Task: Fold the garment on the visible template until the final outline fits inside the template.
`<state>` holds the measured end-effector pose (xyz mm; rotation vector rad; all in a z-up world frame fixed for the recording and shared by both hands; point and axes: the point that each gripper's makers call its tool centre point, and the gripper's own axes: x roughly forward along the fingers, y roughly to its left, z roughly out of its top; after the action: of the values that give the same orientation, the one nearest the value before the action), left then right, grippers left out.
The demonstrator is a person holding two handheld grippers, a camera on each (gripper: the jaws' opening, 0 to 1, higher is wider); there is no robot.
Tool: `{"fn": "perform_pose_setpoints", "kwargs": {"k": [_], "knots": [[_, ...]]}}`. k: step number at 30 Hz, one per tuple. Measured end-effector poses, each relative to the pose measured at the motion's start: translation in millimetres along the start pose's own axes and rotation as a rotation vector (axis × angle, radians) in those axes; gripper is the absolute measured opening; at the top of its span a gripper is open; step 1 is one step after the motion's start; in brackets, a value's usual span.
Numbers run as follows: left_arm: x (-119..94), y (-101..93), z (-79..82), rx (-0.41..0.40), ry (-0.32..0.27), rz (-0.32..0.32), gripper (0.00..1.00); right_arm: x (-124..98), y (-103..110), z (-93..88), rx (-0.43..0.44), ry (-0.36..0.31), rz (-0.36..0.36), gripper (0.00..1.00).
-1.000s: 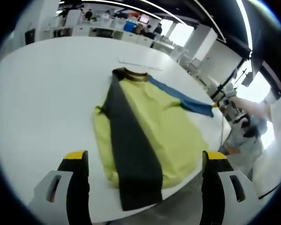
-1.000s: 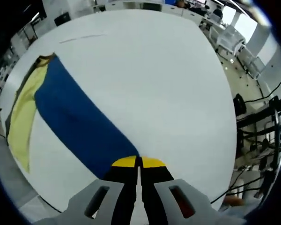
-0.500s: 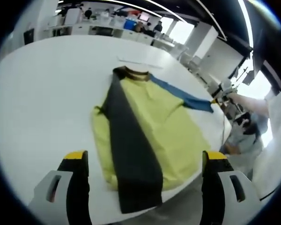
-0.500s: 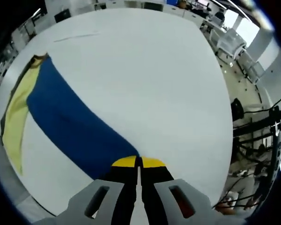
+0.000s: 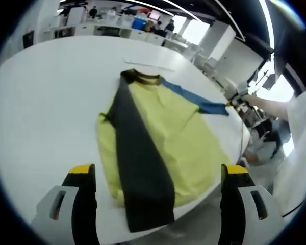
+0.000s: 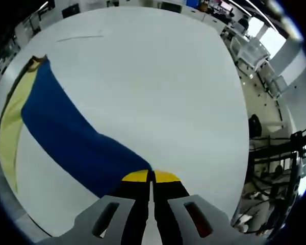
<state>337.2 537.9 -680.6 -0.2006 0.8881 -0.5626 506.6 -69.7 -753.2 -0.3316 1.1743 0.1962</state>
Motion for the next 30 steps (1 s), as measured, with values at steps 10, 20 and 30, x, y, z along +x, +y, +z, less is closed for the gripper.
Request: {"fn": "perform_pose_setpoints", "kwargs": {"k": [10,20,30], "knots": [[3,1.7,-2.0,-0.003,0.013,-0.003,0.99,7,1,-6.0,-0.018,0.055,0.018,0.02],[5,1.3,-1.7,-0.002,0.013,-0.007,0.98,1,11,-21.4,0.003,0.104,0.053,0.02],[2,0.9,0.0,-0.002,0.006,-0.005,0.98,2,11,-24.3,-0.013,0.12,0.05,0.02]]}}
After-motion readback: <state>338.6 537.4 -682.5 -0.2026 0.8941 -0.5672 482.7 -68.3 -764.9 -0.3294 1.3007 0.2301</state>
